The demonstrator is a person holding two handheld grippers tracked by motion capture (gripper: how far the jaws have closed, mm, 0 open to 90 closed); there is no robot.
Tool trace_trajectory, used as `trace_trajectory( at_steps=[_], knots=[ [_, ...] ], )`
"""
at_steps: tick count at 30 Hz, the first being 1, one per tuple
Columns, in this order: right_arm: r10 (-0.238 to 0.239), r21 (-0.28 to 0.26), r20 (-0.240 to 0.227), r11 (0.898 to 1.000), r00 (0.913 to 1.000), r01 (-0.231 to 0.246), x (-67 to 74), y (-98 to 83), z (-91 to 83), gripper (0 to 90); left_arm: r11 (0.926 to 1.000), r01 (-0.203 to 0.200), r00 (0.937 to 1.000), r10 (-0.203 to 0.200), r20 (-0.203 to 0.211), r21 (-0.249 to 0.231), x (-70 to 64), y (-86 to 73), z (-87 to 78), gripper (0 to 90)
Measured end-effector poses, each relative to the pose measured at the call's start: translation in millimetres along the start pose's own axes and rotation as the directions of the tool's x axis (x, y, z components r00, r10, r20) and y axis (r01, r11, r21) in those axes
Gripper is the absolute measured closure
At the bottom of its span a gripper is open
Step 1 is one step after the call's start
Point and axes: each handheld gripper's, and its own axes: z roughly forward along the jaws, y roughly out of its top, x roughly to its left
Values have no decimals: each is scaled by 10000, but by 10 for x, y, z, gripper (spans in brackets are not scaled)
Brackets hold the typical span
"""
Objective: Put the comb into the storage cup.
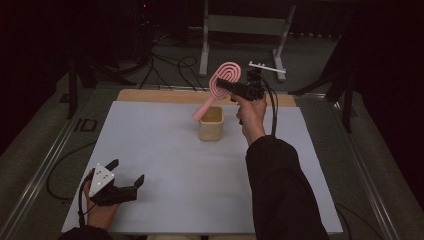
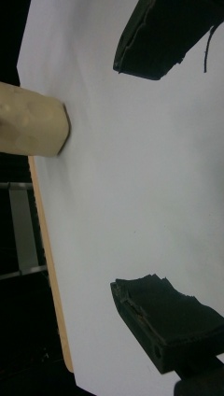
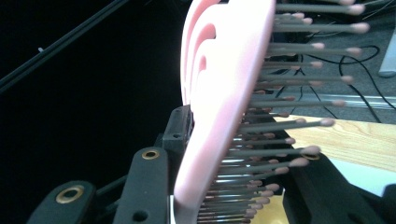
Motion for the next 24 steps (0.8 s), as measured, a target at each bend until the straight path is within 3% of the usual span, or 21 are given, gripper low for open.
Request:
trace_trajectory(
  at_steps=[24],
  knots=[
    [-93,-15,453,10000,9989,93,-102,32,-77,633,10000,-30,10000,30,8,8,-2,0,1,1]
  ],
)
